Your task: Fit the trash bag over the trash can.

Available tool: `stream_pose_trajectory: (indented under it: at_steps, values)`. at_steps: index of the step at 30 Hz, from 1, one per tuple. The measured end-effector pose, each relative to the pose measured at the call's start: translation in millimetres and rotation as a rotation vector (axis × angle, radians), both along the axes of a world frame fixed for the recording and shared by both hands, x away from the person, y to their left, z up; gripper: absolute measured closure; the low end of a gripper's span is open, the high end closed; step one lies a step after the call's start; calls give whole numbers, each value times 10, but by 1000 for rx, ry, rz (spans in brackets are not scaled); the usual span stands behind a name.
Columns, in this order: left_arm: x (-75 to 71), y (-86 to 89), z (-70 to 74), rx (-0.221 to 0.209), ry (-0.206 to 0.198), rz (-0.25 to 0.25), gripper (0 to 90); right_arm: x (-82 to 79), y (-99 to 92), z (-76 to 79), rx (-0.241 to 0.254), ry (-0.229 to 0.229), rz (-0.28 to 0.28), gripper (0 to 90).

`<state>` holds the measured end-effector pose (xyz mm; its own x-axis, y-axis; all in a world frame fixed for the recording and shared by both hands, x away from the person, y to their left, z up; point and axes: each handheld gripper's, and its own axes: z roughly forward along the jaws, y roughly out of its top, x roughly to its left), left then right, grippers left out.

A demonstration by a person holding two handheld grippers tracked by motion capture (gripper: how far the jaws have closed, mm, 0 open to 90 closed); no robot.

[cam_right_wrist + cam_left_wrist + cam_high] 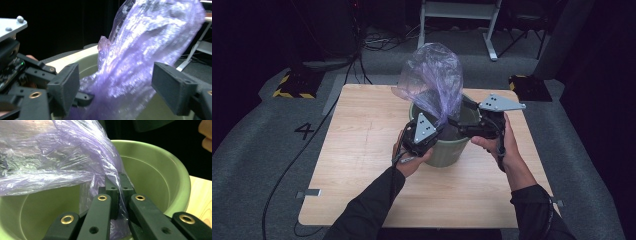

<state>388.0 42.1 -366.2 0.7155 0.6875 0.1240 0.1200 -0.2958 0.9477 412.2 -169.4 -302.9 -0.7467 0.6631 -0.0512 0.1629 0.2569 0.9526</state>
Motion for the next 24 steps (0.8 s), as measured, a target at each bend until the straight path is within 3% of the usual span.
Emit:
stream_pose_trajectory:
  at_steps: [5, 8, 10, 11, 12, 15, 18, 21, 24]
  values:
    - [5, 0, -2, -4, 3, -1, 882, 46, 77, -38, -25, 17, -7, 626]
    - [8, 0, -3, -5, 4, 2, 880, 55, 87, -56, -24, 27, -8, 741]
    - [8, -6, -2, -3, 6, 2, 881, 63, 93, -67, -15, 40, -9, 757]
    - [3, -15, -2, 1, 2, 5, 881, 64, 112, -70, -25, 43, -8, 697]
    - [3, -15, -2, 1, 2, 5, 881, 64, 112, -70, -25, 43, -8, 697]
    - [-2, -31, -3, 0, 1, 3, 880, 50, 173, -70, -46, 34, -1, 389]
    - [-9, -52, -7, -5, -1, 1, 881, 50, 240, -83, -77, 16, -44, 260]
    - [-23, -71, -5, 0, -8, -4, 881, 95, 271, -97, -101, 10, -91, 309]
    - [-23, -75, -5, -2, -7, -5, 877, 151, 268, -108, -92, 37, -102, 577]
